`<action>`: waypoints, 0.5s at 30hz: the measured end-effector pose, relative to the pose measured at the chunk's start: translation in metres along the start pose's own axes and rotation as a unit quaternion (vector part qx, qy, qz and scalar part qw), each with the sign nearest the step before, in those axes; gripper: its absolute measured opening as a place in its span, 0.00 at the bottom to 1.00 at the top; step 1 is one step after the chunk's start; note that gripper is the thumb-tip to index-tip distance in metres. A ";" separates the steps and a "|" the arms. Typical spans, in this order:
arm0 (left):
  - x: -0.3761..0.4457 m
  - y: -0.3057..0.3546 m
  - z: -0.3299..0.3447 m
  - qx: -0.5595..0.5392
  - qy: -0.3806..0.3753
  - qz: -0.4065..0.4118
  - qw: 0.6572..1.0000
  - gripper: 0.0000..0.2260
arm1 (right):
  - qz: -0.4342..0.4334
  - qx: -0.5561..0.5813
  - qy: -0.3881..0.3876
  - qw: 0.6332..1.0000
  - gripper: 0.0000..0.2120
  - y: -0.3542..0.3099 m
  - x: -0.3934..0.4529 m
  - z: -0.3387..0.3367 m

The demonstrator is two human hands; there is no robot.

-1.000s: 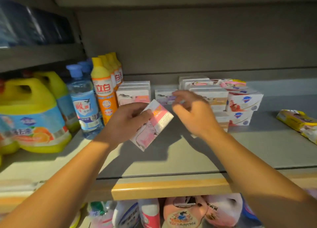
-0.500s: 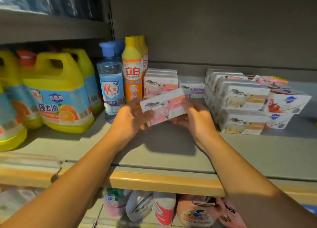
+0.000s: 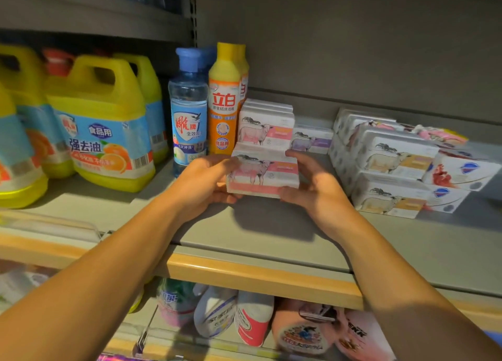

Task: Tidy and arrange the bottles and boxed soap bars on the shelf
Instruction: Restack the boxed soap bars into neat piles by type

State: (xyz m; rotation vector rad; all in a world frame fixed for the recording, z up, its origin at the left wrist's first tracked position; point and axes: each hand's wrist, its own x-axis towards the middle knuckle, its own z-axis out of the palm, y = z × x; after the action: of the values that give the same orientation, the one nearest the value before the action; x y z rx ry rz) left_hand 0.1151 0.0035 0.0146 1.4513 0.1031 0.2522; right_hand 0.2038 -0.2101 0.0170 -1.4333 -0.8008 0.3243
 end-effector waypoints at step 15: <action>-0.018 0.007 0.012 0.233 0.043 0.107 0.966 0.15 | 0.182 0.027 0.109 0.977 0.33 -0.005 0.007 -0.004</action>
State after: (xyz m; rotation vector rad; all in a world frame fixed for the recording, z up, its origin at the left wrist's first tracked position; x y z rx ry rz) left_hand 0.0993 -0.0122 0.0210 1.9232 0.0776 0.4927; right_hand 0.2108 -0.2094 0.0239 -1.5312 -0.3461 0.4537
